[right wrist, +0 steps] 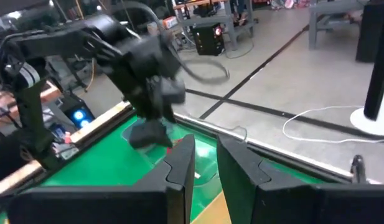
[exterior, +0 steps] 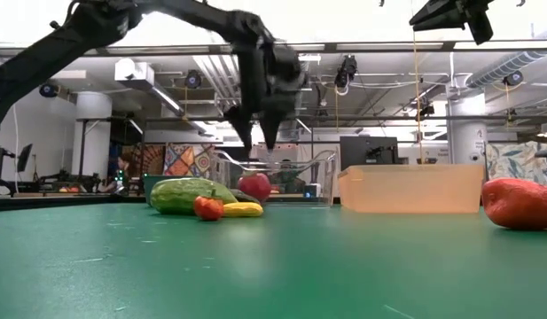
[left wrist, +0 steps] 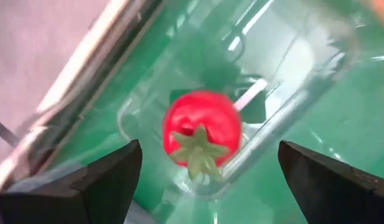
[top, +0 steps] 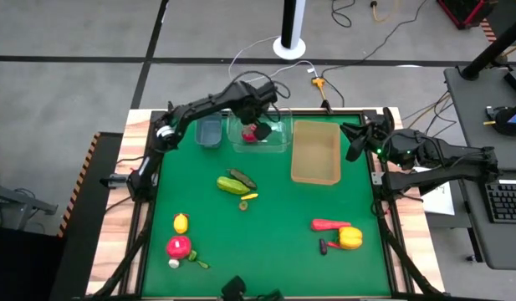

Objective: Sort produce into baskets
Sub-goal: Put the carrot into the orange bin

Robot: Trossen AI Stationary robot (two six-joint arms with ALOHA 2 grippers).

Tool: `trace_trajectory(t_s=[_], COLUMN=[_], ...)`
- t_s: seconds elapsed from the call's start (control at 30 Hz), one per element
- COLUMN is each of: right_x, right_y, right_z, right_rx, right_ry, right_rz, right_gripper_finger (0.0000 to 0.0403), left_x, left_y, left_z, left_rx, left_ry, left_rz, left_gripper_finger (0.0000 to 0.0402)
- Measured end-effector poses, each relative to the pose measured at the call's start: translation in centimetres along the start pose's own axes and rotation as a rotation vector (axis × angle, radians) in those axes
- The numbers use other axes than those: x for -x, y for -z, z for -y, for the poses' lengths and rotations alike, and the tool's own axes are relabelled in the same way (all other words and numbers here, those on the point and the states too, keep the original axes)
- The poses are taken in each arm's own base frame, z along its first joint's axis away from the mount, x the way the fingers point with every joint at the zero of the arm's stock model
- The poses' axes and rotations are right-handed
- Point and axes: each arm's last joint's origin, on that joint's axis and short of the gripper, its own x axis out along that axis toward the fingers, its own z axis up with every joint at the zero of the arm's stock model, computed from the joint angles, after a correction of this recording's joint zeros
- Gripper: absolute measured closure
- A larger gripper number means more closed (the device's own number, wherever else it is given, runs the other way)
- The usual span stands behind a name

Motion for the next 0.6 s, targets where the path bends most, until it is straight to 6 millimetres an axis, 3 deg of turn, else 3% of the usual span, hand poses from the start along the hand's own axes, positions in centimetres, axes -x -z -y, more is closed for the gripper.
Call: trace_trajectory(t_s=[0.27,0.4,0.6], right_x=[-0.6,-1.6,-3.2], right_y=[-0.8,-0.9,0.2], right_z=[-1.8,-3.3,-5.2], right_rx=[-0.024,0.031,0.165], right_ry=[-0.193,-0.269,-0.245], right_rz=[-0.113,-0.273,-0.583], right_gripper_finger=[0.0344,0.0344,0.0344], left_x=[10.0,14.2,19.0], left_y=[1.3,4.0,9.6], left_z=[1.1,2.2,4.5], left_rx=[-0.121,-0.194,-0.304], left_ry=[0.066,0.190,0.295], left_rz=[0.221,0.273,0.386], left_gripper_finger=[0.0048,0.0048,0.0048])
